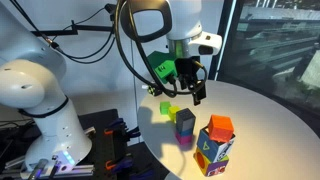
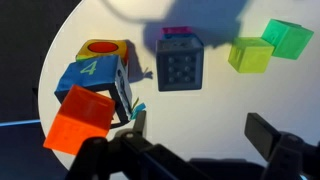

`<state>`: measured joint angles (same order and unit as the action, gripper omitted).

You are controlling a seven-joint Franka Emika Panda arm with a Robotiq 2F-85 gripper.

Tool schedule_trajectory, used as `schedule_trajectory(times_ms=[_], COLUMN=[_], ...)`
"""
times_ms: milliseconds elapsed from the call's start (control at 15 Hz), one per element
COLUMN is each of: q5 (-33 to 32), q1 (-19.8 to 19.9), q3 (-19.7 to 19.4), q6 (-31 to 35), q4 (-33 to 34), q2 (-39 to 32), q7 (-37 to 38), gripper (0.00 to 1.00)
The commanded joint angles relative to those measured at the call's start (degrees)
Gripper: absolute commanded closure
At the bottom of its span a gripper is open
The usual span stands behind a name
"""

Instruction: Put the yellow block onto the green block

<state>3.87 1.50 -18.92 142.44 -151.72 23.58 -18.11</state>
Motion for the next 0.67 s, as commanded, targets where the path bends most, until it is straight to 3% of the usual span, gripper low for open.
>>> schedule_trajectory(times_ms=[0,600], q5=[0.9,0.5], q1=[1.4,0.9], q3=[1.4,4.2], q6=[-0.2,-0.4], q4=[0.1,0.6], q2=[-0.1,-0.9], q7=[-0.6,0.4], gripper=[0.00,0.00])
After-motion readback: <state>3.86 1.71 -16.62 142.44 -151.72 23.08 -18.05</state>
